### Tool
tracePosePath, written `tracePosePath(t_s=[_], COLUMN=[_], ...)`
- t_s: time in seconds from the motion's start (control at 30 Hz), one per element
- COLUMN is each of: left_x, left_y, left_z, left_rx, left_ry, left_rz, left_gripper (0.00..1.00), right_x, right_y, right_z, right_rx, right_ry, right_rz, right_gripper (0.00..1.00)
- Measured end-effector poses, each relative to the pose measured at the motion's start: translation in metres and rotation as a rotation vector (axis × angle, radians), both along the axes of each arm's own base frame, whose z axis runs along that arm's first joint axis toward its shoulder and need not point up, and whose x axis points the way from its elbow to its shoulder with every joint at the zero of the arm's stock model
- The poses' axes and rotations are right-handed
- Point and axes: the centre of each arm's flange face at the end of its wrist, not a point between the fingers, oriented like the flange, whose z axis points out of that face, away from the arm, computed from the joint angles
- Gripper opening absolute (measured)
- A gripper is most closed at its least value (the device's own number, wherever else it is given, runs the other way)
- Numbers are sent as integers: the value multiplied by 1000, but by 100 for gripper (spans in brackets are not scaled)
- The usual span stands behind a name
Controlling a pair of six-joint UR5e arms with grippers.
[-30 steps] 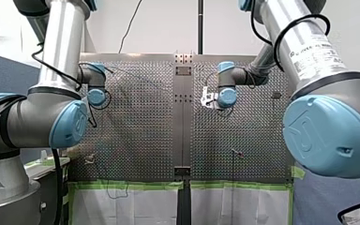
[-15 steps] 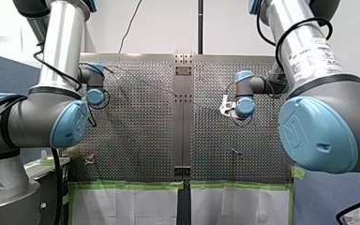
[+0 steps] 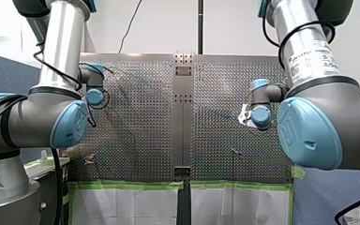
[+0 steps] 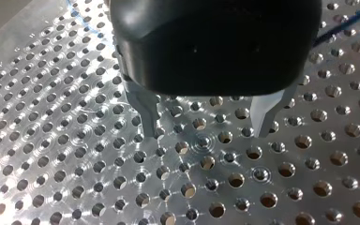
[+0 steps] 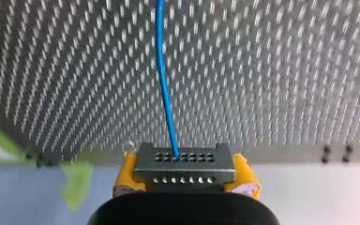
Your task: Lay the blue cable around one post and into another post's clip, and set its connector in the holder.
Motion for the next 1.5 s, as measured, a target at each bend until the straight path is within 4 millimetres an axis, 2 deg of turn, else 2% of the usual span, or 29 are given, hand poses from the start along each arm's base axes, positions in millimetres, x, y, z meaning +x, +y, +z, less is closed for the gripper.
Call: tracePosePath(t_s=[0.63,0.9,1.03,1.37,1.5], left_x=[0,0,0,0,0], left_y=[1,1,1,-1,-2], left_z=[0,0,0,0,0], left_rx=[0,1,1,1,1], left_ry=[0,-1,-1,0,1], left_rz=[-4,-4,-4,-11,-13], left_gripper=[99,99,99,99,99], right_x=[-93,-127,-141,-179,-180], right_y=[10,24,25,9,4], right_z=[-47,-87,-103,-106,-104], right_rx=[6,54,70,29,1], right_ry=[10,27,24,12,9], right_rz=[-120,-147,-147,-147,-119], right_gripper=[0,0,0,0,0])
